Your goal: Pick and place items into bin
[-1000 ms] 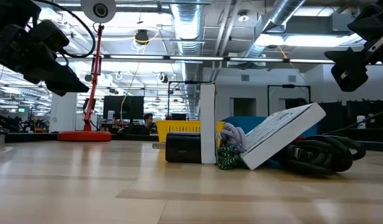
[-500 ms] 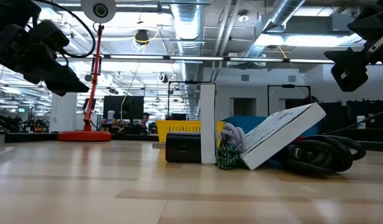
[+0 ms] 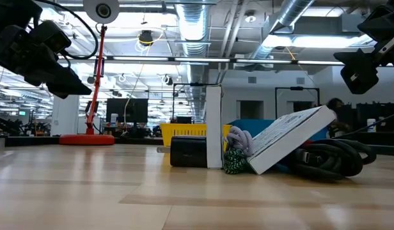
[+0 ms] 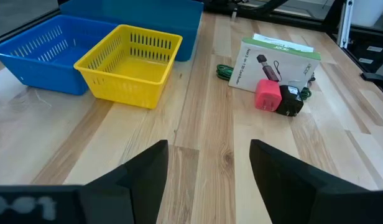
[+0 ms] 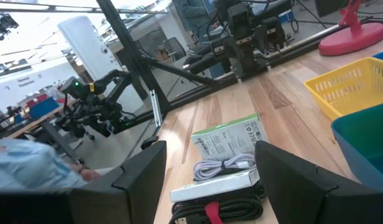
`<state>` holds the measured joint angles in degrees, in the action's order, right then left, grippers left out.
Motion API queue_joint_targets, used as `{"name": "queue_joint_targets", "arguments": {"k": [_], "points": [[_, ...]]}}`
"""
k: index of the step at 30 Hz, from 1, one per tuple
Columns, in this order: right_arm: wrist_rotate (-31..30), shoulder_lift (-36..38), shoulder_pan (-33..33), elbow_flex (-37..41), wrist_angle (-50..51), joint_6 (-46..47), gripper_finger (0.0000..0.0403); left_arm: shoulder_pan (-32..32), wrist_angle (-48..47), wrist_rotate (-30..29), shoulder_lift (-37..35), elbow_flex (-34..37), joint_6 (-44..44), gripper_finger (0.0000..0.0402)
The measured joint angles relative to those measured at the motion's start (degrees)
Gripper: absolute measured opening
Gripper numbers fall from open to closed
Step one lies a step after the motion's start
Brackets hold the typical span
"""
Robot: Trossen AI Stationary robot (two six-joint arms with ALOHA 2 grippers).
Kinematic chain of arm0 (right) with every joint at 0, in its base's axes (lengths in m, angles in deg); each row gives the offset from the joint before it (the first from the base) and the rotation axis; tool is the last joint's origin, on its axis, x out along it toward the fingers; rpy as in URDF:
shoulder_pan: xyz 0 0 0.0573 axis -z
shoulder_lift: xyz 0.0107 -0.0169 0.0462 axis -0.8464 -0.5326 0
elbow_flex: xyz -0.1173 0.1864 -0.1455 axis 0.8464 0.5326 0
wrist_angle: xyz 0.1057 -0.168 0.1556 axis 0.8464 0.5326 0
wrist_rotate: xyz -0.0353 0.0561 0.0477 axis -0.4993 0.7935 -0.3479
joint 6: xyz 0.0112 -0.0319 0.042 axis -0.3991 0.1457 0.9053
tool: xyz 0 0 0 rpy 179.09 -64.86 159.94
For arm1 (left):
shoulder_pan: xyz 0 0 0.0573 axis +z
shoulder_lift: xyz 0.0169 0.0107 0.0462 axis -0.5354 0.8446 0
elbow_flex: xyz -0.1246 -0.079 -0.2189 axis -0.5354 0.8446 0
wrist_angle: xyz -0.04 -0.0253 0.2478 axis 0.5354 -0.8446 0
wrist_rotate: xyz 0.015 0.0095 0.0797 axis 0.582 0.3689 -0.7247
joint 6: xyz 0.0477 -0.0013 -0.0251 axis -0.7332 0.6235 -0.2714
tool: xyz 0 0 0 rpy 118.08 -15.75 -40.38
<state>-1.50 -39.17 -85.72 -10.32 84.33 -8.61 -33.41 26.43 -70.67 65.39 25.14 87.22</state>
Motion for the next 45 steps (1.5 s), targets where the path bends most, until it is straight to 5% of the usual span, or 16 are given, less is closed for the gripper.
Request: {"name": "queue_joint_targets", "arguments": {"k": [45], "points": [[-1.7, 0.0, 2.1, 0.0, 0.0, -4.4, 0.024, 0.0, 0.0, 0.0, 0.0, 0.0, 0.0, 0.0215]]}}
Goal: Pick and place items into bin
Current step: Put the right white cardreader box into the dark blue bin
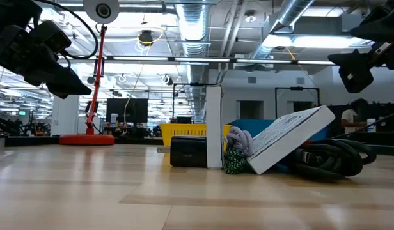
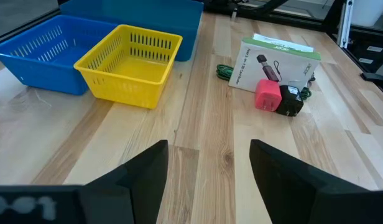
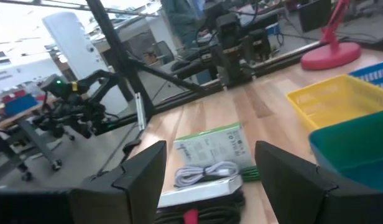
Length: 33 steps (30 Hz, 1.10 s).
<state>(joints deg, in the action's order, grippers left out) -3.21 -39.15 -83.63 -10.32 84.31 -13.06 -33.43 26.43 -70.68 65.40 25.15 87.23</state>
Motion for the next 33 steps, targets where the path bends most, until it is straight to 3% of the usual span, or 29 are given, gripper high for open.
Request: {"name": "queue_joint_targets", "arguments": {"k": [9, 14, 22, 28, 33], "points": [[-1.5, 0.0, 0.8, 0.0, -2.9, 0.9, 0.024, 0.0, 0.0, 0.0, 0.0, 0.0, 0.0, 0.0215], [-6.3, 0.0, 0.8, 0.0, -12.0, 1.0, 0.024, 0.0, 0.0, 0.0, 0.0, 0.0, 0.0, 0.0215], [-9.0, 0.0, 0.9, 0.0, -24.7, -2.1, 0.024, 0.0, 0.0, 0.0, 0.0, 0.0, 0.0, 0.0215], [-17.5, 0.0, 0.9, 0.0, -25.9, -4.6, 0.024, 0.0, 0.0, 0.0, 0.0, 0.0, 0.0, 0.0215], [-18.1, 0.0, 0.9, 0.0, -25.8, -4.6, 0.024, 0.0, 0.0, 0.0, 0.0, 0.0, 0.0, 0.0215]]}}
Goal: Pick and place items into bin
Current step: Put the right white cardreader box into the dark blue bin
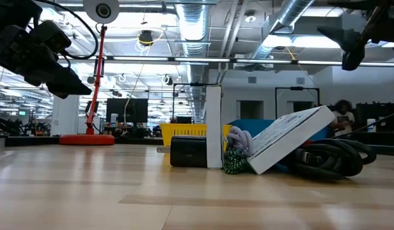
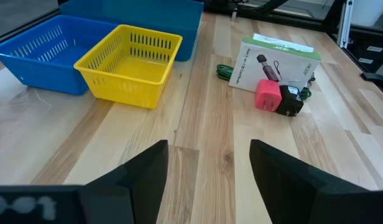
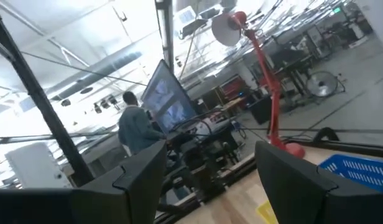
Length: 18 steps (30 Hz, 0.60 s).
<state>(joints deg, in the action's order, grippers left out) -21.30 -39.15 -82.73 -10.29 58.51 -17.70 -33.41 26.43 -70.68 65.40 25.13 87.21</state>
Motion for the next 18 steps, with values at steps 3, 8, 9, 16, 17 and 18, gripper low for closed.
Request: {"name": "queue_joint_targets", "arguments": {"k": [3, 8, 9, 16, 17, 18], "points": [[3.1, 0.0, 0.0, -0.3, 0.8, -2.7, 0.024, 0.0, 0.0, 0.0, 0.0, 0.0, 0.0, 0.0215], [4.6, 0.0, -0.1, -3.7, 7.8, -10.6, 0.024, 0.0, 0.0, 0.0, 0.0, 0.0, 0.0, 0.0215], [4.6, 0.0, -0.1, -4.7, 9.9, -12.0, 0.024, 0.0, 0.0, 0.0, 0.0, 0.0, 0.0, 0.0215], [4.8, -3.4, -0.1, -12.8, 24.9, -10.1, 0.024, 0.0, 0.0, 0.0, 0.0, 0.0, 0.0, 0.0215], [4.8, -4.6, -0.1, -13.9, 26.4, -7.7, 0.024, 0.0, 0.0, 0.0, 0.0, 0.0, 0.0, 0.0215], [4.8, -5.9, -0.1, -14.9, 28.0, -4.8, 0.024, 0.0, 0.0, 0.0, 0.0, 0.0, 0.0, 0.0215]]}}
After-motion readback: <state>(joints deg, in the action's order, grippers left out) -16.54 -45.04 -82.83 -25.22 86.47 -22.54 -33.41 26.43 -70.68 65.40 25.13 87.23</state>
